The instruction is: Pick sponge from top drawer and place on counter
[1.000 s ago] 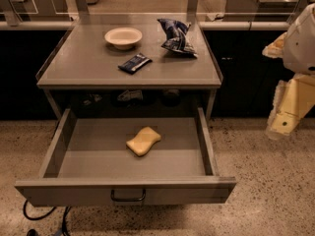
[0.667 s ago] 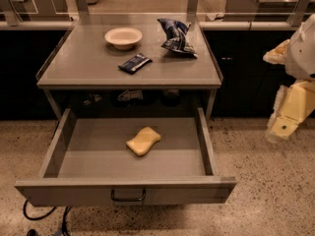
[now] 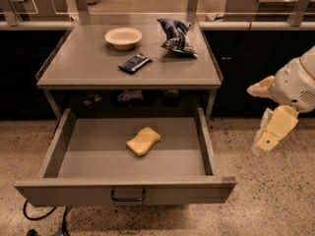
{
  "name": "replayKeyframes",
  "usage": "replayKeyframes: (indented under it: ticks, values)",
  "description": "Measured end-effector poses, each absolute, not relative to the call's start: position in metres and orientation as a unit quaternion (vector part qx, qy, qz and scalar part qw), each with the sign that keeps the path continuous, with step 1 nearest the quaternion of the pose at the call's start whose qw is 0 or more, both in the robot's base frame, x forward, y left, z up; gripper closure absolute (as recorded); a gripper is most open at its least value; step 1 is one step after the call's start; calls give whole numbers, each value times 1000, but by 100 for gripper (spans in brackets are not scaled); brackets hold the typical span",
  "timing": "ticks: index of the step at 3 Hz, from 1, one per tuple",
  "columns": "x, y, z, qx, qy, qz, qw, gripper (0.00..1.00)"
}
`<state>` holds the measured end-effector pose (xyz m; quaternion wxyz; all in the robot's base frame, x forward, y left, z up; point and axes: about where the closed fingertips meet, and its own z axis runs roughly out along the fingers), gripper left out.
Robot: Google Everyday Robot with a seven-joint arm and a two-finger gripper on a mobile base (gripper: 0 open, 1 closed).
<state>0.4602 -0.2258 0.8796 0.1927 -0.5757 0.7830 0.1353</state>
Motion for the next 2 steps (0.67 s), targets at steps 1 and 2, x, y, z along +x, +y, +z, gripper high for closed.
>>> replayKeyframes:
  ticks: [1,2]
  values:
    - [486,-213,846,-569,773,193,205,0]
    - [517,-192,829,-573,760,203,228,0]
